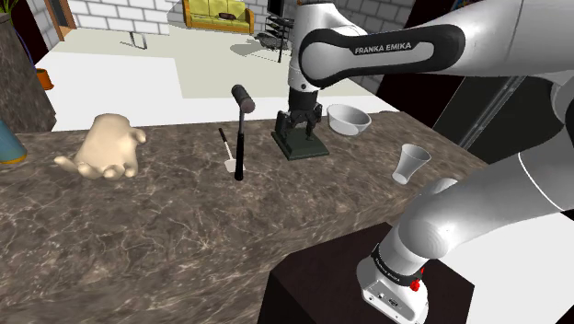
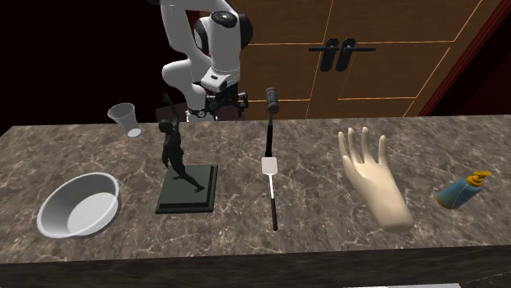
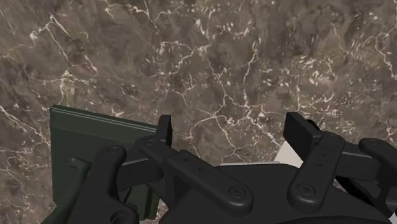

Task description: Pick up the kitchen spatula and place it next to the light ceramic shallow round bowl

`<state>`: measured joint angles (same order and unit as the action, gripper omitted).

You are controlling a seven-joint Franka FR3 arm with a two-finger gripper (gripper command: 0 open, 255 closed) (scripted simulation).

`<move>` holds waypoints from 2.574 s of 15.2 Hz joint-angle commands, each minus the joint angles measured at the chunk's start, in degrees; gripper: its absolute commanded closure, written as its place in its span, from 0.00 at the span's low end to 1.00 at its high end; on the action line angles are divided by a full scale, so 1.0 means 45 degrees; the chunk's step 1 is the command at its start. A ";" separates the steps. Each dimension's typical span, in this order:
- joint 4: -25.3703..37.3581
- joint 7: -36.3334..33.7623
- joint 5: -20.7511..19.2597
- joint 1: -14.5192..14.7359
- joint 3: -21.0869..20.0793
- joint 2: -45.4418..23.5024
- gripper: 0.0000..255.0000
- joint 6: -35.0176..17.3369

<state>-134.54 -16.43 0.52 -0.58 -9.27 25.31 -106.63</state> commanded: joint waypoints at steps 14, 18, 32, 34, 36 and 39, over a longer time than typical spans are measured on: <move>0.4615 -0.3479 -0.1089 -0.0123 -0.0859 -0.7045 0.00 -0.3203; 0.6523 -0.4286 -0.1555 0.0081 -0.0769 -0.8992 0.00 -0.3429; 0.7923 -0.4948 -0.2053 0.0353 -0.0514 -1.1234 0.00 -0.4426; 0.7923 -0.4948 -0.2053 0.0353 -0.0514 -1.1234 0.00 -0.4426; 0.7923 -0.4948 -0.2053 0.0353 -0.0514 -1.1234 0.00 -0.4426; 0.7923 -0.4948 -0.2052 0.0352 -0.0514 -1.1233 1.00 -0.4424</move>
<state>-98.88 -38.69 -8.72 1.01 -11.59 -25.24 -126.54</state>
